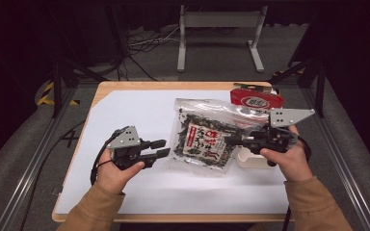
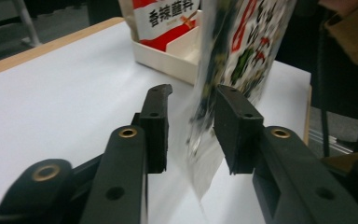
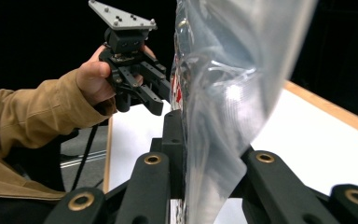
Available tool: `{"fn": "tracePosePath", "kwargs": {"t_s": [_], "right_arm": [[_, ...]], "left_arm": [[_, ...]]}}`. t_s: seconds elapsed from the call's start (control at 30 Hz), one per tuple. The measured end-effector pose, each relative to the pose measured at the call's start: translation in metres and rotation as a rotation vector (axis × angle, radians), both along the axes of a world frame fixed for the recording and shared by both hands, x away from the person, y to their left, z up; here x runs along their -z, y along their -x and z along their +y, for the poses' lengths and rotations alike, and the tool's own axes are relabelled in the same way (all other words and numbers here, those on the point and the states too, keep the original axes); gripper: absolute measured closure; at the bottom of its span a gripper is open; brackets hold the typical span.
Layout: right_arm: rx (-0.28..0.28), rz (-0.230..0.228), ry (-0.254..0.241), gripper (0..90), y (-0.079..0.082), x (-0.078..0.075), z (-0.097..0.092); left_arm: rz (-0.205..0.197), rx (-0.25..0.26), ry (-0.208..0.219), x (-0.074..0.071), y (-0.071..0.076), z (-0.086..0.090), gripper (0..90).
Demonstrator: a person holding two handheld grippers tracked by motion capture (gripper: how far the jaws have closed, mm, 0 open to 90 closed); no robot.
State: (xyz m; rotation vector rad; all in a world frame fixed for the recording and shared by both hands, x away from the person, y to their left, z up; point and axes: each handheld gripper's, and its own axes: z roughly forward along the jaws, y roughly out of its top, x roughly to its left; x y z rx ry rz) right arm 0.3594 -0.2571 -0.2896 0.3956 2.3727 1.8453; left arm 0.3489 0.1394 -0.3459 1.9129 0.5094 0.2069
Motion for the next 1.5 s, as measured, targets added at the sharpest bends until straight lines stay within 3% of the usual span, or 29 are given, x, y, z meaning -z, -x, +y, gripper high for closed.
{"fn": "tracePosePath", "kwargs": {"t_s": [0.17,0.3,0.53,0.7,1.1,1.5], "right_arm": [[0.054,-0.032,0.052,76.5,0.006,-0.015,-0.011],[0.081,-0.049,0.068,76.5,0.010,-0.027,-0.020],[0.141,-0.077,0.098,76.5,0.015,-0.045,-0.033],[0.196,-0.101,0.122,76.4,0.017,-0.055,-0.041],[0.315,-0.141,0.148,76.4,0.018,-0.072,-0.066],[0.419,-0.165,0.193,76.2,0.013,-0.072,-0.082]], "left_arm": [[-0.009,-0.030,-0.017,0.002,-0.004,0.007,59.4],[-0.015,-0.057,-0.053,0.003,-0.007,0.012,51.4],[-0.002,-0.094,-0.075,0.005,-0.010,0.019,42.9],[0.003,-0.158,-0.154,0.009,-0.015,0.023,39.4],[-0.004,-0.195,-0.169,0.014,-0.023,0.036,27.7],[0.005,-0.219,-0.168,0.018,-0.028,0.049,20.8]]}}
